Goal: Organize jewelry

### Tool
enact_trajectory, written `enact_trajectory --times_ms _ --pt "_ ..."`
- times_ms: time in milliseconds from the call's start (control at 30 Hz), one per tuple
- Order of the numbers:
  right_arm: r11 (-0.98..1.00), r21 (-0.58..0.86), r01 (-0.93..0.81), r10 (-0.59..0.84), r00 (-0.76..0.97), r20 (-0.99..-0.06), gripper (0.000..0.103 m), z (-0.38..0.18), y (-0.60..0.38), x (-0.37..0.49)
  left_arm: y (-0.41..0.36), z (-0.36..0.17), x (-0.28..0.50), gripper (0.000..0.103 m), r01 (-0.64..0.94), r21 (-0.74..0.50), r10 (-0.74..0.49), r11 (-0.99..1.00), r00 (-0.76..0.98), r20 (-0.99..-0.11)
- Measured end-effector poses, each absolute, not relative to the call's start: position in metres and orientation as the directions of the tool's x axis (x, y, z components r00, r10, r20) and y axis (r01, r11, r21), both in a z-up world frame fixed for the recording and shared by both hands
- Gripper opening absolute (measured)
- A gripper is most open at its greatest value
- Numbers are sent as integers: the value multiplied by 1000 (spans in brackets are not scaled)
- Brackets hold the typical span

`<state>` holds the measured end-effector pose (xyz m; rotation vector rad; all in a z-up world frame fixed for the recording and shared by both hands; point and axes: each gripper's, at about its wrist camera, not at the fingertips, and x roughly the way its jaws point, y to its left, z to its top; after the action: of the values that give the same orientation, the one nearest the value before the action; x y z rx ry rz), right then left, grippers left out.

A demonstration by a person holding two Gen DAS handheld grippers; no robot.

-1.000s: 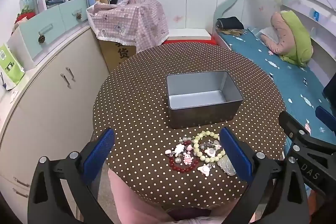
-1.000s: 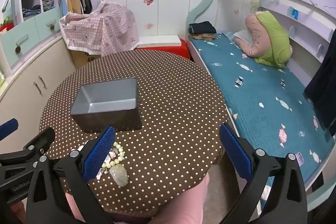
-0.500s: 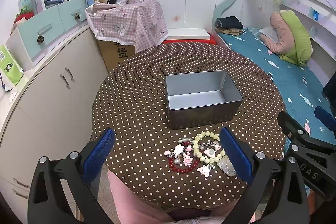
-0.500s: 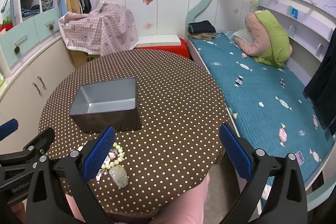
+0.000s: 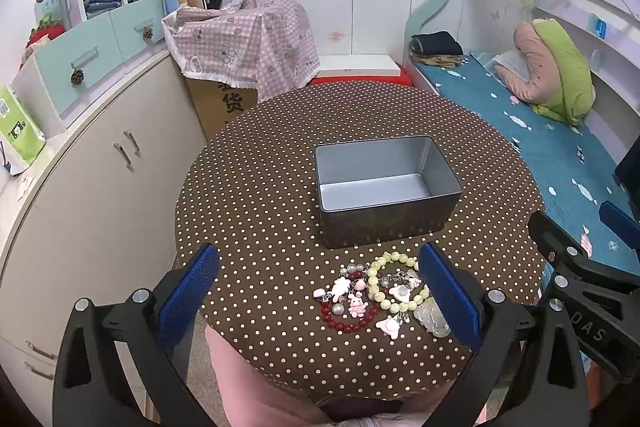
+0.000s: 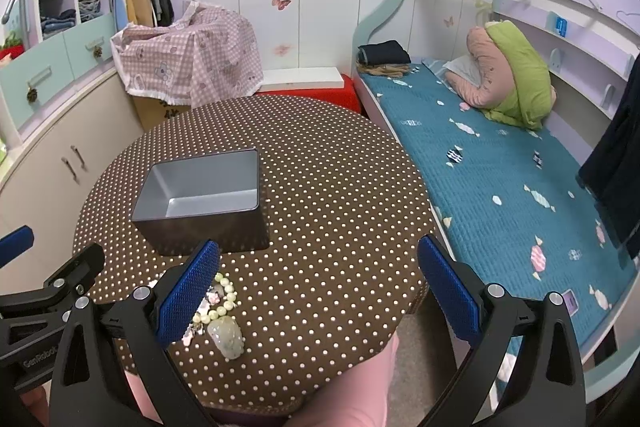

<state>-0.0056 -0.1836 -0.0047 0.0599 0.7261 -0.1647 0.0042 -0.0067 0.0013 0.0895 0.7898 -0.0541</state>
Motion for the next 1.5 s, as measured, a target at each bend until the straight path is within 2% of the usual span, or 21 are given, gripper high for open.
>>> enact_trajectory --times_ms 1500 --pt "986 -6 165 -126 730 -672 96 -14 -177 -7 -1 -3 1 96 83 60 -15 995 693 -720"
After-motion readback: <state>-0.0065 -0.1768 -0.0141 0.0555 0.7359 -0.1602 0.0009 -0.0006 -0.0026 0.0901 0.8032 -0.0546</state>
